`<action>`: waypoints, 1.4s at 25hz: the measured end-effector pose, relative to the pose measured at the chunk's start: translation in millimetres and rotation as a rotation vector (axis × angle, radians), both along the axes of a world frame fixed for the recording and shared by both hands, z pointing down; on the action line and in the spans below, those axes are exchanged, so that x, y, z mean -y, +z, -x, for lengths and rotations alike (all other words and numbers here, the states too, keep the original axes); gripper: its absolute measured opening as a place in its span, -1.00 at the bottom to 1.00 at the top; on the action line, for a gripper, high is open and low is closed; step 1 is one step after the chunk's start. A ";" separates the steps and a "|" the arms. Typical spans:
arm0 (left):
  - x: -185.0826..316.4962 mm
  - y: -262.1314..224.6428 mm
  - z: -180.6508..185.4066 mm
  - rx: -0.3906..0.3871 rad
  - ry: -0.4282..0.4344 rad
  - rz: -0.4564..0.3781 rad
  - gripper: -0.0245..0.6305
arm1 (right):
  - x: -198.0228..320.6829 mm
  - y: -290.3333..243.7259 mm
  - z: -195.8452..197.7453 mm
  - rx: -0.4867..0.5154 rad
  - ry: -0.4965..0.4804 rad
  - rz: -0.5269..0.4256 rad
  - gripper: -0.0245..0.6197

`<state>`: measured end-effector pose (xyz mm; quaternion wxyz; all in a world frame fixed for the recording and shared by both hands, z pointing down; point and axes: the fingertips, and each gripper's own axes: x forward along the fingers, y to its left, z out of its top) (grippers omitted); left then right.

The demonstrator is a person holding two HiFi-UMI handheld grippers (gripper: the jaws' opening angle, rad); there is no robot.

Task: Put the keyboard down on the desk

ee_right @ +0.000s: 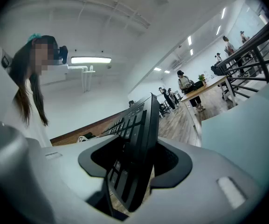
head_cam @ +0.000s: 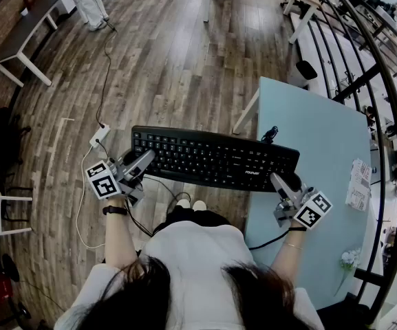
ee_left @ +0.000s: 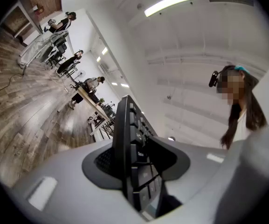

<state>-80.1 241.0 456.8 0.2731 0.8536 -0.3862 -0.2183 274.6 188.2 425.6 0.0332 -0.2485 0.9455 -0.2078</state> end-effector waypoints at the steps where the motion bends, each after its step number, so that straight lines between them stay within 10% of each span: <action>1: 0.2 0.7 -0.6 0.002 0.005 0.002 -0.34 | -1.4 1.3 -0.7 0.001 0.005 0.006 -0.36; 19: 8.3 -0.3 -0.2 0.038 0.011 -0.017 -0.33 | 0.1 9.3 -2.4 0.028 0.026 -0.003 -0.35; 35: 293.8 -41.3 89.2 0.040 0.099 -0.020 -0.33 | 253.5 -33.4 84.3 0.036 0.119 -0.012 -0.35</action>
